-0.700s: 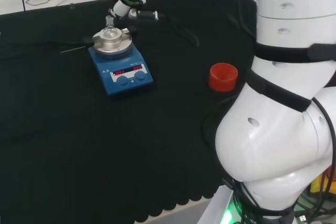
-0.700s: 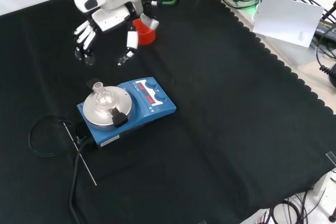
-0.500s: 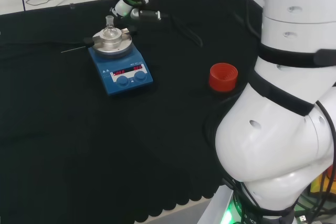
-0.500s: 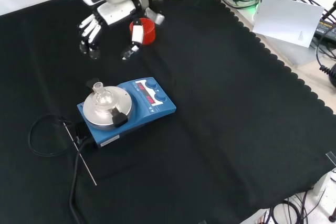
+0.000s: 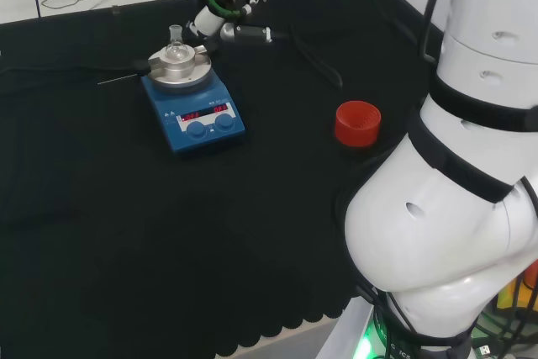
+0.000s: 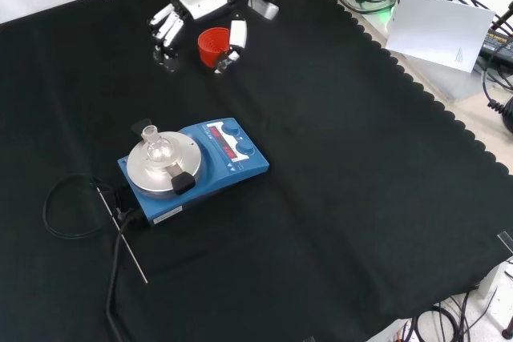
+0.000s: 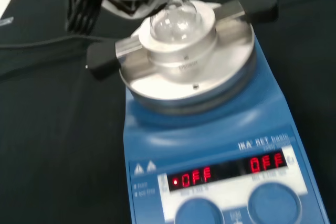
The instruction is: Turn on the heater.
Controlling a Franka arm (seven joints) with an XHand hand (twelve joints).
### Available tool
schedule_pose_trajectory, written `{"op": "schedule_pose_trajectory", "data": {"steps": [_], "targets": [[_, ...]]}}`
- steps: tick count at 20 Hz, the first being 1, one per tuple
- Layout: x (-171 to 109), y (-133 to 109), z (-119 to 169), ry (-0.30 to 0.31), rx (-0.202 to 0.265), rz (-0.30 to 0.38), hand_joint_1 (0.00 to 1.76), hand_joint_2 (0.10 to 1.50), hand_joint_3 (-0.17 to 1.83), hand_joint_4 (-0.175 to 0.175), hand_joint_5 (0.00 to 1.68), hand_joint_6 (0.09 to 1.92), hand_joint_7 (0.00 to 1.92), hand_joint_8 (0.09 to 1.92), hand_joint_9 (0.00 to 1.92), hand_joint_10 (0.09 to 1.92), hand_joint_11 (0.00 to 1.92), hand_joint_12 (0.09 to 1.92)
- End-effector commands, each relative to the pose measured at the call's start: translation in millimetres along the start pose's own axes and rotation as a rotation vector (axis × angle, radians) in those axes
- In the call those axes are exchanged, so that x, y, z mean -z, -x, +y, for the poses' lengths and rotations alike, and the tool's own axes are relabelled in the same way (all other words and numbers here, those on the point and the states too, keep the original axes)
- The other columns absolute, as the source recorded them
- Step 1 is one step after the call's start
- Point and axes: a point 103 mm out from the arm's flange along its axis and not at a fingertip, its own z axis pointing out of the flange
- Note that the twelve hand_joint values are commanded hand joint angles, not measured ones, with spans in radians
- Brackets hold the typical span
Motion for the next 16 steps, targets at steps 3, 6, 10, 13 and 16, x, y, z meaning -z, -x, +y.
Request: {"op": "schedule_pose_trajectory", "data": {"steps": [3, 6, 10, 13, 16], "targets": [[-20, 9, -44, -0.094, -0.037, -0.010, 0.93, 0.62, 0.68, -0.050, 0.41, 0.58, 0.62, 0.78, 0.75, 0.67, 0.30, 1.37], [-31, 12, -55, -0.127, -0.045, -0.013, 0.93, 0.63, 0.68, -0.053, 0.40, 0.55, 0.74, 0.79, 0.87, 0.66, 0.39, 1.34], [-47, 16, -64, -0.185, -0.044, -0.027, 0.93, 0.64, 0.68, -0.061, 0.40, 0.51, 0.94, 0.84, 1.07, 0.68, 0.56, 1.30], [-57, 16, -69, -0.220, -0.039, -0.036, 0.95, 0.65, 0.68, -0.071, 0.41, 0.49, 1.11, 0.90, 1.23, 0.74, 0.70, 1.23], [-66, 12, -72, -0.259, -0.029, -0.056, 0.98, 0.66, 0.67, -0.093, 0.40, 0.47, 1.29, 1.02, 1.42, 0.87, 0.98, 1.07]]}}
